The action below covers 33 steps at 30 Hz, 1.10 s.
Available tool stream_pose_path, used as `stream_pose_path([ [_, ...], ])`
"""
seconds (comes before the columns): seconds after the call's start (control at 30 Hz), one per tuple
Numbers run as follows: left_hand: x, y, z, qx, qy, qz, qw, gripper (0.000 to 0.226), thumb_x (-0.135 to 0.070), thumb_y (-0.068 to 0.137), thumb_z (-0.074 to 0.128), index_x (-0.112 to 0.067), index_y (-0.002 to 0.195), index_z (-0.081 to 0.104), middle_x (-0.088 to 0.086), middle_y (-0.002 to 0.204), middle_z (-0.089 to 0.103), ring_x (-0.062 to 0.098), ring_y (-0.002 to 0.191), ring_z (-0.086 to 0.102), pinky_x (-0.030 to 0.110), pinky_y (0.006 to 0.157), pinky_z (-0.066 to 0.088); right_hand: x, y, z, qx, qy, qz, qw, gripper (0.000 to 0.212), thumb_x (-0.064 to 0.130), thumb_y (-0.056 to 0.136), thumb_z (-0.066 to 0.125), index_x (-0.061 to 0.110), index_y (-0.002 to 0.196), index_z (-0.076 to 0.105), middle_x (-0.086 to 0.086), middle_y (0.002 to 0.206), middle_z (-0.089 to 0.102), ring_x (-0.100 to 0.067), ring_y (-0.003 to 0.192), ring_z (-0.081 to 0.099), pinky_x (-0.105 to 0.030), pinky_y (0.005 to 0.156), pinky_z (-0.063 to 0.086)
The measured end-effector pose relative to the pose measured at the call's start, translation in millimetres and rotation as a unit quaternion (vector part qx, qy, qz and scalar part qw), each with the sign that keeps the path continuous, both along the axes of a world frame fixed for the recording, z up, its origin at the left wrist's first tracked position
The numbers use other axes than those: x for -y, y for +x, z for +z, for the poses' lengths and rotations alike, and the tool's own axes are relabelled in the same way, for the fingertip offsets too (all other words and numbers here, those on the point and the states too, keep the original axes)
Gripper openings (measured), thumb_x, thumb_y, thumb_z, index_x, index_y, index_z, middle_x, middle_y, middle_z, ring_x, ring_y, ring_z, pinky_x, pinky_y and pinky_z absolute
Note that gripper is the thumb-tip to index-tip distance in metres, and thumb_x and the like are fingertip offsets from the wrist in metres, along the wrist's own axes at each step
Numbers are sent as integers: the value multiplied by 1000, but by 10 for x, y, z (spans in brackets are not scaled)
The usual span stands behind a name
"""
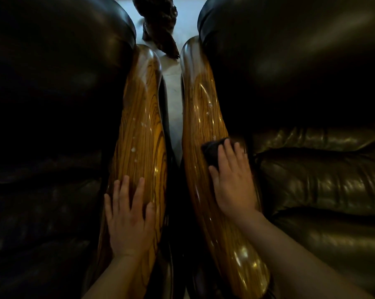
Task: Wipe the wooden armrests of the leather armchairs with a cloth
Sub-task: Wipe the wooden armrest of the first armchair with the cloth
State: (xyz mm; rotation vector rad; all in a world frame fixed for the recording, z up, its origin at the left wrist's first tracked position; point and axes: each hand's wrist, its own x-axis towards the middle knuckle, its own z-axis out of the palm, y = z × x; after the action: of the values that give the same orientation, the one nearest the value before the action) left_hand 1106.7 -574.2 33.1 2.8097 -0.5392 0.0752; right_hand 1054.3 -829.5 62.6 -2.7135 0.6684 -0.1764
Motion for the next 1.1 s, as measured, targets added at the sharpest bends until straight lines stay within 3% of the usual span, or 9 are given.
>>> stream_pose_path([
  [0.13,-14,7,-23,-3,-6,6,1000,60,-46,97,28,-34,156,21,3,166,14,21,154,5,52,123,5,-62,-478,-109,-6,-22,125,992,59,45,103,31,18,155,23,-1,165,16,-18,153,2,-49,121,19],
  [0.33,-16,12,-40,5,-13,4,1000,58,-45,99,27,-35,156,21,1,166,14,21,154,6,50,124,4,55,96,7,4,-8,-2,1000,57,44,104,29,18,155,24,-2,165,16,-19,153,2,-45,124,9],
  [0.5,-8,7,-18,15,-23,5,1000,58,-42,98,30,-31,155,27,3,165,18,21,154,8,50,124,5,-11,-396,-113,2,-39,160,986,57,44,103,33,20,155,24,-1,165,17,-18,153,5,-49,121,19],
  [0.67,-15,9,-44,25,-11,5,1000,57,-41,98,30,-32,155,25,4,165,19,23,154,10,51,124,7,265,162,-10,10,1,3,1000,58,45,103,29,18,154,24,-2,166,15,-18,153,4,-44,124,12],
  [0.73,-9,7,-24,22,-10,2,1000,57,-40,98,30,-33,155,23,4,164,19,23,154,10,50,124,6,202,324,32,10,-17,-4,1000,57,45,103,29,19,154,25,-2,165,16,-18,153,3,-42,124,6],
  [0.8,9,-12,16,14,-16,5,1000,57,-40,97,31,-32,154,26,5,164,19,23,154,9,50,124,6,75,151,-10,8,-48,72,996,57,45,104,29,20,154,22,-1,165,14,-17,153,1,-38,124,0],
  [0.9,37,17,100,4,-31,12,999,56,-40,95,34,-27,150,35,8,161,25,26,152,15,50,123,7,74,-258,-88,-1,-63,209,976,58,46,104,28,21,155,22,-2,166,15,-19,153,4,-46,123,15],
  [0.97,44,75,140,4,-46,6,999,52,-41,94,37,-23,143,41,11,154,32,32,148,25,54,121,15,212,-167,-79,-4,-52,163,985,58,48,103,26,22,155,21,-1,165,15,-17,153,4,-46,122,18],
  [1.1,49,190,129,10,-72,17,997,48,-43,94,38,-18,134,45,12,143,38,36,137,37,56,117,26,183,466,71,8,-29,16,999,57,48,103,27,22,153,28,-2,164,20,-19,153,6,-43,124,6],
])
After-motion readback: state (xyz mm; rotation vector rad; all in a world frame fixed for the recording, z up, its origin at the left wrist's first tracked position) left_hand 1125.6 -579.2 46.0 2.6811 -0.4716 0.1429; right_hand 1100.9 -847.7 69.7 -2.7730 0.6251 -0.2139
